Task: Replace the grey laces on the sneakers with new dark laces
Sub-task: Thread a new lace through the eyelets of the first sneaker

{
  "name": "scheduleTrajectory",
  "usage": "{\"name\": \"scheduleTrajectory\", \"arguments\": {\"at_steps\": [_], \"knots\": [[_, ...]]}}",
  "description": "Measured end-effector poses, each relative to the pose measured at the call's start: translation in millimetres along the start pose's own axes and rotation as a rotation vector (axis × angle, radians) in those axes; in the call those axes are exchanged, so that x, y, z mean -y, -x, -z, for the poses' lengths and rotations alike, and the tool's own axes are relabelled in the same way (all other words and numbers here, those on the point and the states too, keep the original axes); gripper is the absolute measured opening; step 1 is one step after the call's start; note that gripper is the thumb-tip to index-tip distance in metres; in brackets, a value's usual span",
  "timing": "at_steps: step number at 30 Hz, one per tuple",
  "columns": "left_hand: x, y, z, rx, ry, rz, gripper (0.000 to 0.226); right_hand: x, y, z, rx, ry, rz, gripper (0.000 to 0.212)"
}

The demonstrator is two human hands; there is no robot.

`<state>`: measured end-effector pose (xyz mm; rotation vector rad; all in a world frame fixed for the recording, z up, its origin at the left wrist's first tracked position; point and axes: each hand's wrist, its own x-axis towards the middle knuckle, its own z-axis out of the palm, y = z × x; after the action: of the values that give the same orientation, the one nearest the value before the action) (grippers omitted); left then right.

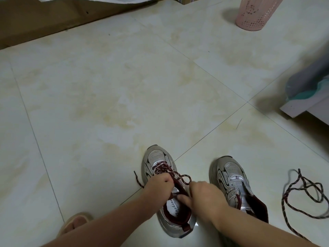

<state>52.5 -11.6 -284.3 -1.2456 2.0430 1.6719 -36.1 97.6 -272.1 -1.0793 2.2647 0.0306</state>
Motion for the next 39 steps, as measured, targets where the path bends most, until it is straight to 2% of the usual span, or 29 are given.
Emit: {"name": "scheduleTrajectory", "arguments": {"at_steps": [3,7,10,12,14,16,18,20,22,25,27,29,31,33,35,37,39], "knots": [[-8,3,12,0.121,-0.003,-0.015,0.036,8,-3,-5,0.102,0.014,-0.103,0.044],[-44,16,49,0.227,-0.094,-0.086,0.045,13,-7,-6,0.117,0.042,-0.164,0.04],[-68,43,73,0.128,0.278,-0.271,0.011,17,-6,-6,0.126,0.052,-0.189,0.037],[-72,60,79,0.163,0.399,-0.364,0.007,19,-4,-7,0.122,0.061,-0.191,0.035],[-73,60,76,0.185,0.482,-0.35,0.006,20,-4,-6,0.113,0.058,-0.186,0.034],[-70,55,72,0.168,0.384,-0.333,0.01,20,-2,-4,0.119,0.039,-0.179,0.035],[-61,44,71,0.087,0.109,-0.34,0.021,21,0,0,0.096,0.024,-0.149,0.039],[-54,36,68,0.046,-0.062,-0.384,0.025,21,4,5,0.004,-0.077,-0.087,0.041],[-51,30,63,0.038,-0.125,-0.46,0.022,26,4,14,-0.094,-0.416,-0.035,0.038],[-41,20,57,0.009,-0.082,-0.468,0.013,31,-2,31,-0.153,-1.019,-0.033,0.008],[-25,11,56,-0.079,-0.065,-0.394,0.007,30,-9,37,-0.145,-1.19,-0.126,0.023],[-2,1,55,-0.143,-0.252,-0.299,0.008,26,-15,38,-0.149,-1.249,-0.243,0.021],[22,-3,53,-0.116,-0.513,-0.232,0.013,22,-18,36,-0.129,-1.268,-0.316,0.019],[37,-2,53,-0.07,-0.619,-0.215,0.013,20,-21,35,-0.107,-1.266,-0.349,0.017],[43,-2,52,-0.05,-0.681,-0.231,0.026,19,-23,33,-0.105,-1.26,-0.355,0.014],[42,-3,51,-0.06,-0.623,-0.248,0.03,21,-25,32,-0.197,-1.209,-0.385,0.004],[30,1,54,-0.084,-0.352,-0.219,0.024,20,-22,32,-0.338,-1.104,-0.387,0.023]]}}
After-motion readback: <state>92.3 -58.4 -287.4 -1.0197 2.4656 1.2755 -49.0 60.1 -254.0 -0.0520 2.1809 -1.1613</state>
